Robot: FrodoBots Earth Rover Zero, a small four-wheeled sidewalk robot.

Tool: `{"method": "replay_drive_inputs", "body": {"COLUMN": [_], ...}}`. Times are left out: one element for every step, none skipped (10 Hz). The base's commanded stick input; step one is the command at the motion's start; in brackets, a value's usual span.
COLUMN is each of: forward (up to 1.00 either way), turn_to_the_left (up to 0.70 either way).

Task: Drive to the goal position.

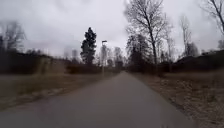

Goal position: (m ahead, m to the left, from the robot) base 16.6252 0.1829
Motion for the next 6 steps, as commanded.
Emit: {"method": "replay_drive_inputs", "body": {"forward": [0.70, 0.70, 0.70, 0.70, 0.70, 0.70], "turn_to_the_left": [0.00, 0.00, 0.00, 0.00, 0.00, 0.00]}}
